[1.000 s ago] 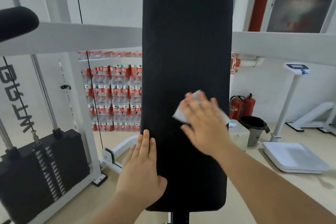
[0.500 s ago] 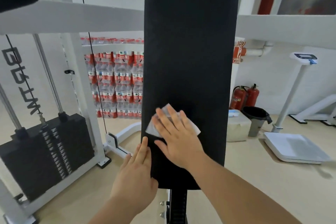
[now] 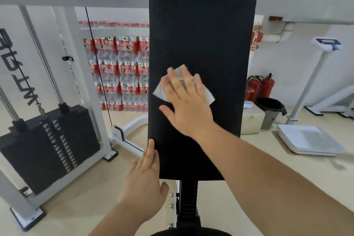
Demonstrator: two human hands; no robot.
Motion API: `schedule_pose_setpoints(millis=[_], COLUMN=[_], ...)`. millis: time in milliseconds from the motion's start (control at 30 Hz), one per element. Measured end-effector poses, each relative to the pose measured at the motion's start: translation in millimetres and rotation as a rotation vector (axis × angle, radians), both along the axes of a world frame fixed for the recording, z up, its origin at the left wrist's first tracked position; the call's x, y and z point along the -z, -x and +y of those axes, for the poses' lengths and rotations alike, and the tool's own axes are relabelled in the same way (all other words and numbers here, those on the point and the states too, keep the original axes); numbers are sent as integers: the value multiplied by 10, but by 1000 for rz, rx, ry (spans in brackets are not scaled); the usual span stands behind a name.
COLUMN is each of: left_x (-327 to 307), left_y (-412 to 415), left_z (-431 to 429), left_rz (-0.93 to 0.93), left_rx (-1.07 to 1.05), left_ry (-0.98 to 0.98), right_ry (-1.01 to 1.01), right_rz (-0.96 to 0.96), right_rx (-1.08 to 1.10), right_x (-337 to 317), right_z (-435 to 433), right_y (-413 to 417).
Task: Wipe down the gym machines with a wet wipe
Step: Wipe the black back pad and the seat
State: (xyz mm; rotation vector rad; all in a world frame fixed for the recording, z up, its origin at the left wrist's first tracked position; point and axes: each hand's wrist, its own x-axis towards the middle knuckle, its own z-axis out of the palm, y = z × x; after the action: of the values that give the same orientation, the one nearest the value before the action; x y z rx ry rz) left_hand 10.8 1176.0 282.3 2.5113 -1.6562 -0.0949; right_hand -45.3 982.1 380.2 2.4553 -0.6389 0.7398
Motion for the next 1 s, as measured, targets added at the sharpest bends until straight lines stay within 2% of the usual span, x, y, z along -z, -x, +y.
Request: schedule_pose_setpoints(millis=[100,267,367,467,533,600,700,800,933,1000], left_x=[19,-19,21,175,299,390,444,453,406,380], left_y=[-27,-27,-65,-6,61,107,127,130,117,110], left_z=[-13,15,80,166,211,224,193,173,188,181], left_rz=[-54,-68,-40,-6,20,31,39,23,-2,-3], left_rx=[11,29,36,18,-5,-20,-33,-34,-41,-38], left_ry=[-62,-66,-20,-39,-84,-102,-111,-142,-164,-180], right_ry=[129,185,130,-71,-128,-99,40,162,216,191], right_rz=[278,357,183,-135,-229,-172,114,344,423,320], right_rx=[-120,-109,28,228,255,156,-59,-130,-121,-83], right_x=[549,1033,758,310,187,256,696,1100,1396,1311], right_z=[223,-120,-347,-358,-221,1,333,407,81,-157], right_y=[76,976,1129,792,479,220,14,203,878,1162])
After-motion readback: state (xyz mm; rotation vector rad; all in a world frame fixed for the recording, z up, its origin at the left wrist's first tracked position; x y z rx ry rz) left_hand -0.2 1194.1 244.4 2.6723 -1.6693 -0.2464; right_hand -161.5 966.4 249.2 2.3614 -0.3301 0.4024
